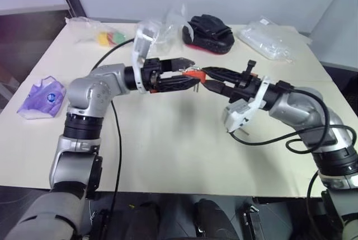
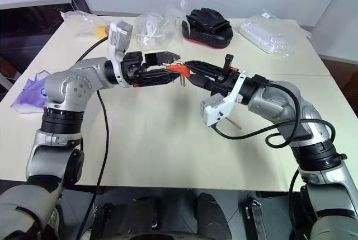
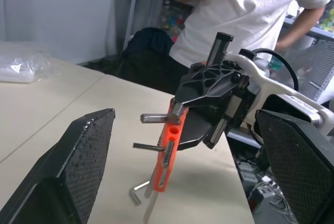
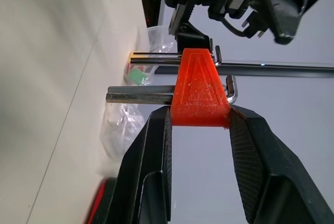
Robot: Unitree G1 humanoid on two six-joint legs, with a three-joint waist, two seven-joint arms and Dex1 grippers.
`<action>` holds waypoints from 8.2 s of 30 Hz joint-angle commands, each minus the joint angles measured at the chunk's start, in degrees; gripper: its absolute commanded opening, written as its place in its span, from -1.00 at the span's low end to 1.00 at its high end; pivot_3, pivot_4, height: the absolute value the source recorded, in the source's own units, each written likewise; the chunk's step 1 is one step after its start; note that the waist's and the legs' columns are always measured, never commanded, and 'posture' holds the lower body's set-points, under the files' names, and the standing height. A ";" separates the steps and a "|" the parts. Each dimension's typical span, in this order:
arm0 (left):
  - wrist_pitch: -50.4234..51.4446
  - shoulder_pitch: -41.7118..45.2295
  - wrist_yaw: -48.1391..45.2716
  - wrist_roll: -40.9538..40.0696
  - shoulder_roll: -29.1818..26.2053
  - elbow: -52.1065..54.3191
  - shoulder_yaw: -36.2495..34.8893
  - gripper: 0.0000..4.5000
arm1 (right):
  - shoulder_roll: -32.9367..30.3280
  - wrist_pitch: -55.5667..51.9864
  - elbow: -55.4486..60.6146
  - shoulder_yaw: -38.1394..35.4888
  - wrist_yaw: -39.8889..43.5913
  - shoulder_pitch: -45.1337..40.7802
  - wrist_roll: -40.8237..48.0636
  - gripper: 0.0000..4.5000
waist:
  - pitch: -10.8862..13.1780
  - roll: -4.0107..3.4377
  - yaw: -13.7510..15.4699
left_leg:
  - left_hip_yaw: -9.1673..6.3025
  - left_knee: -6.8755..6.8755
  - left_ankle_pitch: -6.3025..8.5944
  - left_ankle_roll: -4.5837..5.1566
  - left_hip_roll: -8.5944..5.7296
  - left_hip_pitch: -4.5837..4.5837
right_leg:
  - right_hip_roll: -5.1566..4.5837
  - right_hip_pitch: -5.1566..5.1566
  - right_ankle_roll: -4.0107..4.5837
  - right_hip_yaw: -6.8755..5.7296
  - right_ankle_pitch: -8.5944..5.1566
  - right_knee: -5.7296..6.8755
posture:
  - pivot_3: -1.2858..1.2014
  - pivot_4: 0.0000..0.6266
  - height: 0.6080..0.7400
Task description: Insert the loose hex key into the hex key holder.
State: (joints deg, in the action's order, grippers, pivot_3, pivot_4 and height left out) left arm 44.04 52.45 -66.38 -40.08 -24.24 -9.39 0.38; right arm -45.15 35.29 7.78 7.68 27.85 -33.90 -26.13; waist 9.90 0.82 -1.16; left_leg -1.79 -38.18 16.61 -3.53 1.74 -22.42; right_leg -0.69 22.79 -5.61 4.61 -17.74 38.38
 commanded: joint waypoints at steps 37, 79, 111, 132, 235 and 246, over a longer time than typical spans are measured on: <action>-0.68 1.56 -1.62 1.24 2.69 -0.52 0.29 -0.97 | -0.59 -2.10 5.86 -1.75 3.31 2.24 4.28 -0.57 | 0.00 0.00 0.04 | 0.00 -0.01 0.00 0.00 0.00 0.00 | 0.00 0.00 0.00 0.00 0.00 0.03 | 0.03 -0.52 1.00; -17.24 -11.21 12.74 8.29 2.97 11.45 -1.44 -1.00 | 3.59 -86.93 12.34 -9.01 13.38 17.89 35.43 0.99 | -0.01 0.00 0.20 | -0.05 -0.04 0.00 0.01 -0.01 0.01 | 0.01 -0.03 0.00 -0.01 0.00 0.08 | 0.03 -0.52 1.00; -18.36 -10.29 16.21 9.31 6.19 9.93 -0.57 -1.00 | 25.64 -64.03 7.59 -20.42 -6.68 5.86 39.90 -0.99 | -0.02 0.00 0.05 | -0.03 0.00 0.00 0.00 0.01 -0.02 | 0.02 0.05 -0.01 0.01 0.00 0.10 | 0.03 -0.52 1.00; -22.95 -4.83 15.64 11.62 10.69 2.39 0.26 -1.00 | 49.40 -23.81 -3.89 -10.15 -15.70 -7.61 38.50 -0.99 | -0.03 -0.03 -1.35 | -0.04 0.05 -0.02 -0.04 0.01 -0.02 | -0.07 0.18 -0.01 -0.02 0.01 0.33 | 0.03 -0.52 1.00; -20.90 -2.98 16.24 10.00 11.34 3.14 -0.56 -1.00 | 45.64 -23.15 -2.60 -5.62 -16.71 -0.32 33.90 -0.99 | -0.02 -0.03 -1.39 | -0.03 0.07 -0.03 -0.05 0.00 -0.02 | -0.03 0.38 0.00 0.07 -0.01 0.59 | 0.03 -0.52 1.00; -21.23 -3.10 16.30 10.20 11.62 3.05 -0.41 -1.00 | 45.82 -24.30 -1.65 -5.26 -16.30 0.50 35.23 -0.99 | -0.02 -0.03 -1.39 | -0.04 0.07 -0.03 -0.05 0.00 -0.02 | -0.02 0.38 0.00 0.07 -0.01 0.59 | 0.03 -0.52 1.00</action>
State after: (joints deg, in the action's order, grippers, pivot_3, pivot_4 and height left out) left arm 24.32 47.76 -49.84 -29.25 -12.98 -8.57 0.68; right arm 0.29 11.14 3.49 1.63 10.87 -33.42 8.35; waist 9.88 0.79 -2.55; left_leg -1.83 -38.11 16.58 -3.57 1.74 -22.44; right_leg -0.71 23.17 -5.61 4.69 -17.74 38.97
